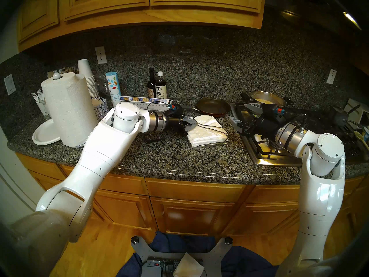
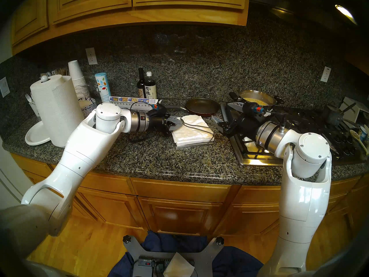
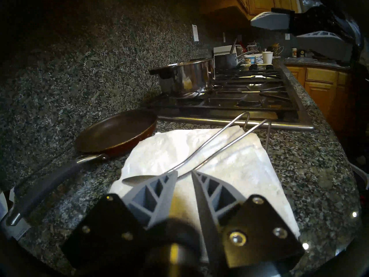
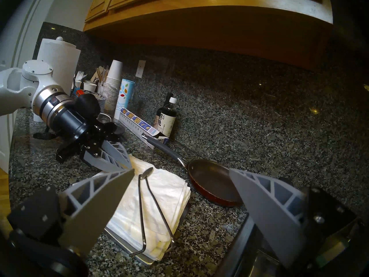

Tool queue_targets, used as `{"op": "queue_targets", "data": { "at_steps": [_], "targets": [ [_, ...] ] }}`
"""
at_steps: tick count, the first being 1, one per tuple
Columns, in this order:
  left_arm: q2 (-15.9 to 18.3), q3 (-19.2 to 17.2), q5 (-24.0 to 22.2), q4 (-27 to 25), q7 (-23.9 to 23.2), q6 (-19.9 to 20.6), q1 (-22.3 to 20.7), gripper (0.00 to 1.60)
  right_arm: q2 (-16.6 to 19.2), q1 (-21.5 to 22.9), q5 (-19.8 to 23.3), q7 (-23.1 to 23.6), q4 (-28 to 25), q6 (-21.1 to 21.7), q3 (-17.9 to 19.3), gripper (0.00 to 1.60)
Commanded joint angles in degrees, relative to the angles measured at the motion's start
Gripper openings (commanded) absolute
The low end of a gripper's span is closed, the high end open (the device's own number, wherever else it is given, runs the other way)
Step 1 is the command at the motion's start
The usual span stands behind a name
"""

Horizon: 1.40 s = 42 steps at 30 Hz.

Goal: Take napkin out of napkin holder

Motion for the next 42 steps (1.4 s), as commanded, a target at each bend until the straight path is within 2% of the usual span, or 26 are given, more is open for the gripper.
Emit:
{"op": "queue_targets", "data": {
  "at_steps": [1, 3, 5, 6, 11, 24, 30, 37, 42],
  "targets": [
    [-1.21, 0.50, 0.49, 0.75, -1.05, 0.18, -4.73, 0.78, 0.00, 1.81, 0.61, -0.34, -1.05, -0.31, 0.55, 1.60],
    [-1.65, 0.70, 1.10, 1.10, -0.41, 0.02, -5.04, 0.80, -0.08, 1.81, 0.71, -0.35, -1.03, -0.35, 0.64, 1.60],
    [-1.97, 0.32, 1.31, 0.95, 0.44, -0.57, -5.08, 0.99, -0.13, 1.77, 0.80, -0.37, -0.99, -0.35, 0.77, 1.60],
    [-1.90, 0.30, 1.60, 0.80, 0.55, -0.78, -5.25, 1.17, -0.13, 1.74, 0.83, -0.37, -0.97, -0.35, 0.84, 1.60],
    [-1.81, 0.14, 2.85, -0.23, 1.43, -1.15, -5.39, 1.10, -0.18, 1.63, 1.04, -0.39, -0.92, -0.35, 1.15, 1.60],
    [-2.01, 1.04, 6.85, -3.22, 4.58, -2.17, -4.29, 1.17, -0.51, 1.65, 1.56, -0.56, -0.92, -0.33, 1.46, 1.60],
    [-1.14, 2.71, 9.99, -5.54, 4.72, -2.33, -4.67, 1.14, -0.65, 1.61, 1.65, -0.58, -0.99, -0.28, 1.61, 1.60],
    [0.83, 4.62, 14.05, -8.89, 5.16, -0.68, -4.33, 1.14, -0.77, 1.72, 1.92, -0.44, -0.91, -0.20, 1.65, 1.60],
    [1.61, 5.02, 15.15, -9.70, 5.10, -0.41, -4.44, 1.12, -0.81, 1.79, 2.05, -0.37, -0.92, -0.22, 1.61, 1.60]
  ]
}}
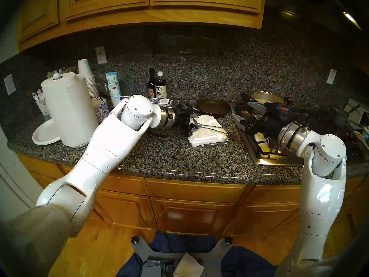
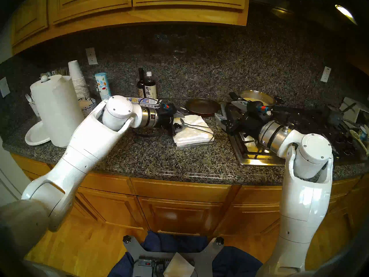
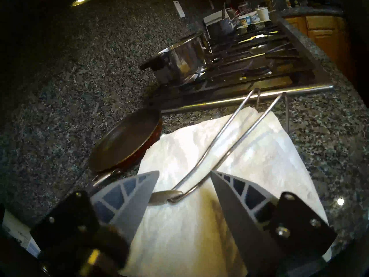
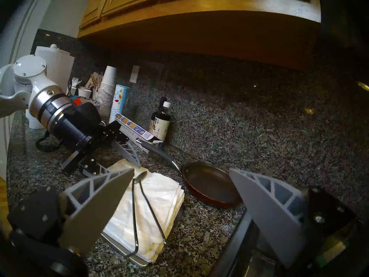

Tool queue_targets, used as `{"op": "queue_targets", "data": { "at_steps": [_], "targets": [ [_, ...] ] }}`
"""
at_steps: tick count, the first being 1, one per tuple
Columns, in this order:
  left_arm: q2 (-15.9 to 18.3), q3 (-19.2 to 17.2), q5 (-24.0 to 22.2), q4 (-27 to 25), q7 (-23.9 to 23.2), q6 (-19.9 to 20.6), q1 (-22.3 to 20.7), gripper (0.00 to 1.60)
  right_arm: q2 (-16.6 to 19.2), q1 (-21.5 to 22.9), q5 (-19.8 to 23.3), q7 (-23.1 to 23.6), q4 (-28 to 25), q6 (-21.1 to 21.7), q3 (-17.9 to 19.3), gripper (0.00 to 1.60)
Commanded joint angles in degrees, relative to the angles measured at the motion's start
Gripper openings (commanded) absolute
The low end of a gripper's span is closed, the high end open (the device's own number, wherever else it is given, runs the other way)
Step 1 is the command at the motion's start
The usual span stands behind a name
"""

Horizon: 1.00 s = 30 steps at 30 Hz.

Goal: Take napkin out of napkin holder

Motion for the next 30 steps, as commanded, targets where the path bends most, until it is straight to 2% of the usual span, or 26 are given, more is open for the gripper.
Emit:
{"op": "queue_targets", "data": {
  "at_steps": [1, 9, 26, 30],
  "targets": [
    [1.48, 0.15, 2.45, -3.58, 0.55, 0.68, -2.54, 1.16, 0.01, 1.58, 0.63, -0.01, -1.33, -0.02, -0.01, 1.60],
    [1.93, 3.07, 6.79, -4.78, 0.01, 1.16, -4.81, 1.18, -0.19, 1.45, 0.81, -0.09, -1.70, -0.08, 0.21, 1.60],
    [1.77, 4.54, 9.31, -5.22, -1.69, 1.16, -7.69, 1.20, -0.27, 1.67, 1.01, -0.09, -0.99, -0.28, 0.87, 1.60],
    [1.35, 5.74, 11.55, -4.50, -1.53, 0.91, -8.55, 1.11, -0.36, 1.79, 1.04, -0.17, -0.73, -0.41, 0.88, 1.60]
  ]
}}
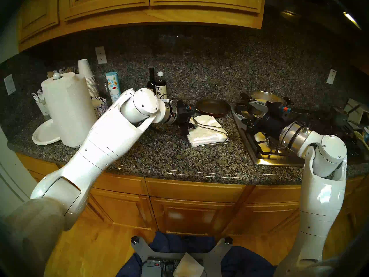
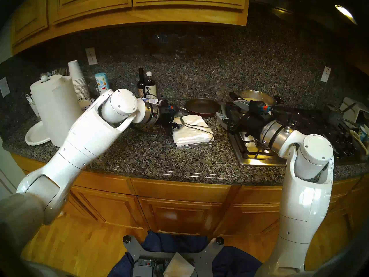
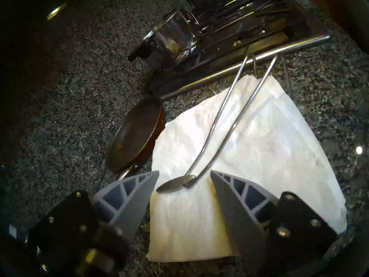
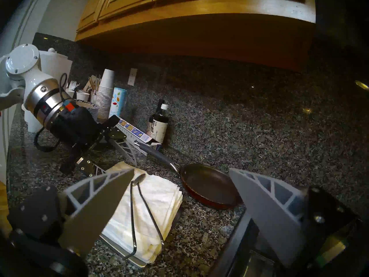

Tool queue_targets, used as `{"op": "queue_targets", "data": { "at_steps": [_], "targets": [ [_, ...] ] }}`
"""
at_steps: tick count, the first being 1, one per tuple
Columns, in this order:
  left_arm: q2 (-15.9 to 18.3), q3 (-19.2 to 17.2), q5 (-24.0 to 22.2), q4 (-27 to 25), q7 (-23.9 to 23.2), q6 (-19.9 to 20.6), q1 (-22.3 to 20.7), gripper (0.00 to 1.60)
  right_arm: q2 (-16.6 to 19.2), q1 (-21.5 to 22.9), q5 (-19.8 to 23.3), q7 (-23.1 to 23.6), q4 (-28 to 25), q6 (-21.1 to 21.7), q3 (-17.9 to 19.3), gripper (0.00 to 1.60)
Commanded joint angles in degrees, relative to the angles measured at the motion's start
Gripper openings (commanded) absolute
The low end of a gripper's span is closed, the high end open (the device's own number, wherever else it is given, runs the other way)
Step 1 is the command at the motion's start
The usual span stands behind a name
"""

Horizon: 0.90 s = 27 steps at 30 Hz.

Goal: Take napkin out of napkin holder

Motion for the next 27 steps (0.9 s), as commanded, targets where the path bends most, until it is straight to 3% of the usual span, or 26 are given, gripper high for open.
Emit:
{"op": "queue_targets", "data": {
  "at_steps": [1, 27],
  "targets": [
    [-0.85, 0.65, 2.28, -0.24, 0.18, -0.52, -4.44, 1.09, 0.09, 1.70, 0.51, -0.18, -0.84, -0.36, 0.10, 1.60],
    [-2.36, 4.77, 9.65, 1.13, -0.40, -1.11, -6.60, 1.14, -0.40, 1.22, 1.19, 0.00, -0.96, -0.62, 1.51, 1.60]
  ]
}}
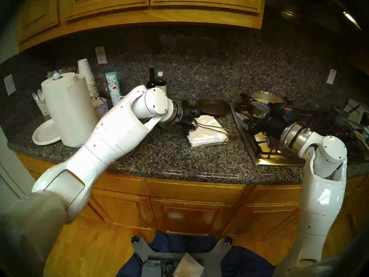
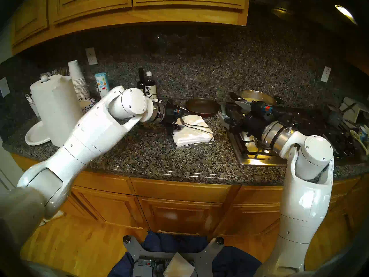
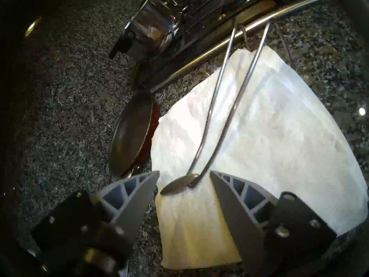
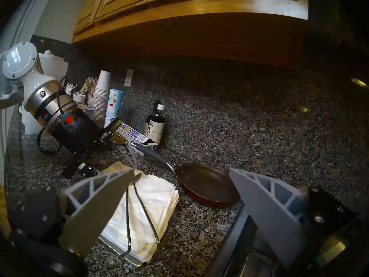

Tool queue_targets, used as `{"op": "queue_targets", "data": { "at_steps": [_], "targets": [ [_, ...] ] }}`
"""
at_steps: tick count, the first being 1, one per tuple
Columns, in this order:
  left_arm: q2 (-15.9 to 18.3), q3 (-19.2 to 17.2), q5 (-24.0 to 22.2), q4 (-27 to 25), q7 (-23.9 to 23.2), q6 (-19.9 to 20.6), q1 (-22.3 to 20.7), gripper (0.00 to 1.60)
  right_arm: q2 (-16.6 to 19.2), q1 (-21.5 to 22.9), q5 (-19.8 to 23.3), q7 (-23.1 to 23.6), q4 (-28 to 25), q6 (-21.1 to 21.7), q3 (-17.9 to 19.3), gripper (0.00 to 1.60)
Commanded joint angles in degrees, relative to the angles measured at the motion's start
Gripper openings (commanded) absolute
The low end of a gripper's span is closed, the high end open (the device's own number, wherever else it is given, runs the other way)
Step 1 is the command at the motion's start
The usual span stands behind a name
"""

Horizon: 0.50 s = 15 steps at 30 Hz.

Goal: Take napkin out of napkin holder

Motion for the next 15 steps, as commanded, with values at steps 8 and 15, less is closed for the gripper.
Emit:
{"op": "queue_targets", "data": {
  "at_steps": [8, 15],
  "targets": [
    [-1.36, 0.52, 2.88, -0.60, 0.49, 0.14, -3.27, 1.14, 0.06, 1.00, 0.83, 0.19, -1.84, -0.18, 0.70, 1.60],
    [-2.03, 0.37, 3.37, -0.14, 0.80, 0.12, -3.05, 1.18, 0.02, 0.95, 0.95, 0.23, -1.94, -0.21, 0.87, 1.60]
  ]
}}
